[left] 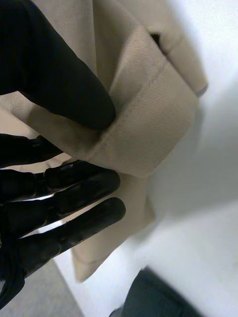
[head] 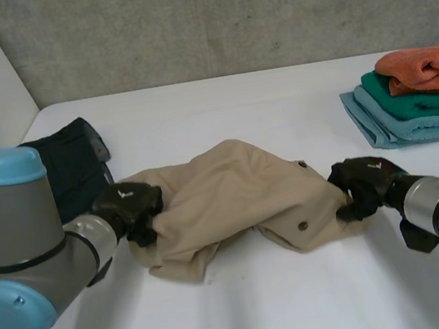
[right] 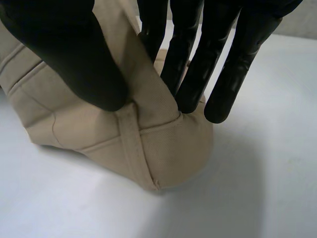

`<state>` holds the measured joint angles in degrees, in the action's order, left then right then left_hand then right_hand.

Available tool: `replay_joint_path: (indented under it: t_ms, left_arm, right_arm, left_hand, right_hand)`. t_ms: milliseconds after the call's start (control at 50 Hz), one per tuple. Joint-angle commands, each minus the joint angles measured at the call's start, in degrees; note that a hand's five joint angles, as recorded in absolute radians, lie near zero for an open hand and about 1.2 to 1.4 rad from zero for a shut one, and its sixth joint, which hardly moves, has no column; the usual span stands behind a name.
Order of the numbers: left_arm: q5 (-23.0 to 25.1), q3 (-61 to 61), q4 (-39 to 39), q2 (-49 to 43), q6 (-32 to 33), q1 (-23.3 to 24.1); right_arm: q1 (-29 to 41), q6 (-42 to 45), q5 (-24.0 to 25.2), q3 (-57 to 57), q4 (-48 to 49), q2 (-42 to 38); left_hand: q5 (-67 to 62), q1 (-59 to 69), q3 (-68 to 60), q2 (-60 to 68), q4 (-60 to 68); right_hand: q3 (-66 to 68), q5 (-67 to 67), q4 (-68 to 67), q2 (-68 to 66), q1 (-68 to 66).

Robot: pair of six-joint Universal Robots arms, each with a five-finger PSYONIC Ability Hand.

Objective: Fold the laundry.

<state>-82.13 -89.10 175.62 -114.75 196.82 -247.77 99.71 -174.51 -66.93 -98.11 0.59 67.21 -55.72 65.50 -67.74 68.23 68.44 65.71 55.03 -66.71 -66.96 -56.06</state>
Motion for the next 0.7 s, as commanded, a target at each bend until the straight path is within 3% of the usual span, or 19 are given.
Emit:
replay_joint_path:
  t_ms: [20, 160, 360, 560, 700]
  left_arm:
    - [-4.6, 3.2, 0.1, 6.0, 0.1, 0.0]
    - [-6.6, 6.5, 0.2, 20.2, 0.6, -0.9]
    - [-6.8, 14.7, -0.5, 33.5, 0.6, -1.1]
    - [-7.9, 14.4, -0.8, 34.9, 0.6, -1.1]
    - [-8.0, 12.1, -0.5, 25.8, 0.6, -1.1]
  right_arm:
    - [-0.5, 1.4, 0.0, 8.8, 0.0, 0.6]
    - [-0.4, 11.8, 0.1, 20.1, -5.4, 13.5]
    - [0.0, 15.5, 0.5, 39.4, -15.7, 19.5]
    - [0.2, 18.0, 0.8, 47.6, -23.0, 16.5]
    - [4.7, 23.6, -0.5, 47.8, -24.7, 7.7]
  left_hand:
    - [-14.3, 14.5, -12.3, 11.8, 11.6]
    - [-14.3, 14.5, -12.3, 11.8, 11.6]
    - [-14.3, 14.5, -12.3, 11.8, 11.6]
    - [-14.3, 14.5, -12.3, 11.8, 11.6]
    - [-14.3, 14.5, -12.3, 11.8, 11.6]
  right_hand:
    - [14.3, 15.0, -13.3, -13.0, -23.9]
    - [14.3, 15.0, -13.3, -13.0, -23.9]
    - [14.3, 15.0, -13.3, -13.0, -23.9]
    - [14.3, 15.0, -13.3, -13.0, -23.9]
    - [14.3, 15.0, -13.3, -13.0, -23.9]
